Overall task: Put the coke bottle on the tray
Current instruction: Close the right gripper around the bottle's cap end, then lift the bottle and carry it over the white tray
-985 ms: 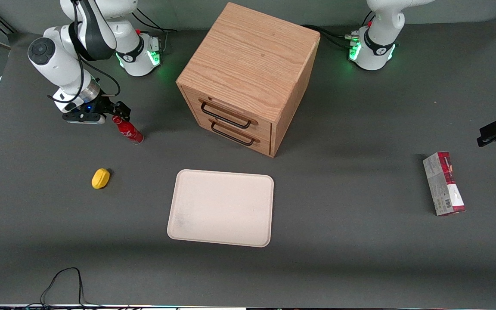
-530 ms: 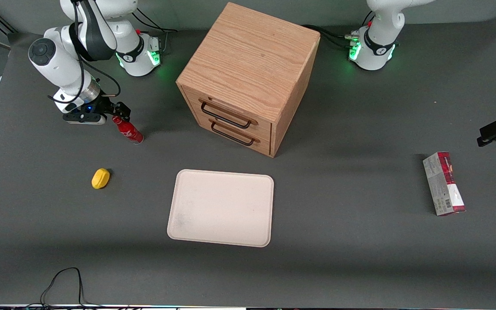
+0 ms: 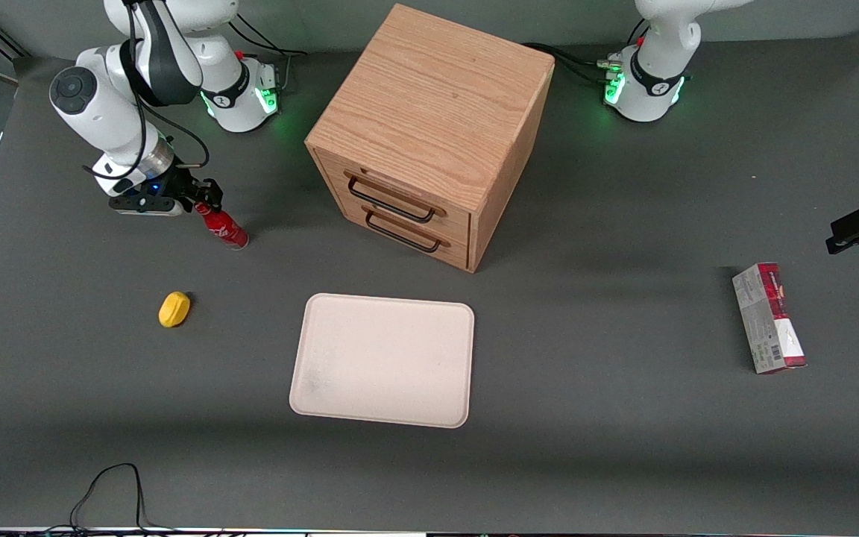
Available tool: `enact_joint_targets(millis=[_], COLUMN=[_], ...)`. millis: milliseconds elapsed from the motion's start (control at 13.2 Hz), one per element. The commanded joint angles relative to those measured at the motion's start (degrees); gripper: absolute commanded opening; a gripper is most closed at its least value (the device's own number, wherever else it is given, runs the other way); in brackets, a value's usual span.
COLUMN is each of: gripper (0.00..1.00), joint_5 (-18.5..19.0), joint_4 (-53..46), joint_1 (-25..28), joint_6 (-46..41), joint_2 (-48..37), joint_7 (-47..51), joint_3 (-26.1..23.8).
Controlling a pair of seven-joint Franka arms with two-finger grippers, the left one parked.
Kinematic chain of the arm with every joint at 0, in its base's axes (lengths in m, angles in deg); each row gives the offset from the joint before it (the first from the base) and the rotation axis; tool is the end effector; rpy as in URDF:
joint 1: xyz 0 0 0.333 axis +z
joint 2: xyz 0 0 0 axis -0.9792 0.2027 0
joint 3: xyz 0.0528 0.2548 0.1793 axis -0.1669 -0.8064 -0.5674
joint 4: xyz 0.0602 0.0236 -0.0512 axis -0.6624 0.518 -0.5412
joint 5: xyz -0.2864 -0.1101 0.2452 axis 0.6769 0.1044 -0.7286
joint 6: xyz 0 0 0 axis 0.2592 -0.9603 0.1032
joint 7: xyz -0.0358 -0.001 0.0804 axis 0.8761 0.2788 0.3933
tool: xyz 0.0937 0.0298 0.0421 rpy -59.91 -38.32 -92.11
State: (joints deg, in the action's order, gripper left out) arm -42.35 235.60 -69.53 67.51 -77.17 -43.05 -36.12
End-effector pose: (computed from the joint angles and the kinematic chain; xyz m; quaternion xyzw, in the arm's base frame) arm 0.3742 0.0271 0.3311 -0.9985 0.0522 -0.0117 0.0107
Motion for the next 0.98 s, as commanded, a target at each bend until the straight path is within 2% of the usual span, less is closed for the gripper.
enact_joint_targets(millis=[0,152,909], gripper=[0.28,0.0,0.0], joint_5=[1.2,1.2,1.2], joint_4=[0.1,0.1,-0.7], joint_1=[0.7,0.7,0.6], joint_6=[0.8,0.8,0.0], joint_2=[0.2,0.2,-0.3], joint_7=[1.6,1.6,2.4], joint_3=[0.2,0.2,0.5])
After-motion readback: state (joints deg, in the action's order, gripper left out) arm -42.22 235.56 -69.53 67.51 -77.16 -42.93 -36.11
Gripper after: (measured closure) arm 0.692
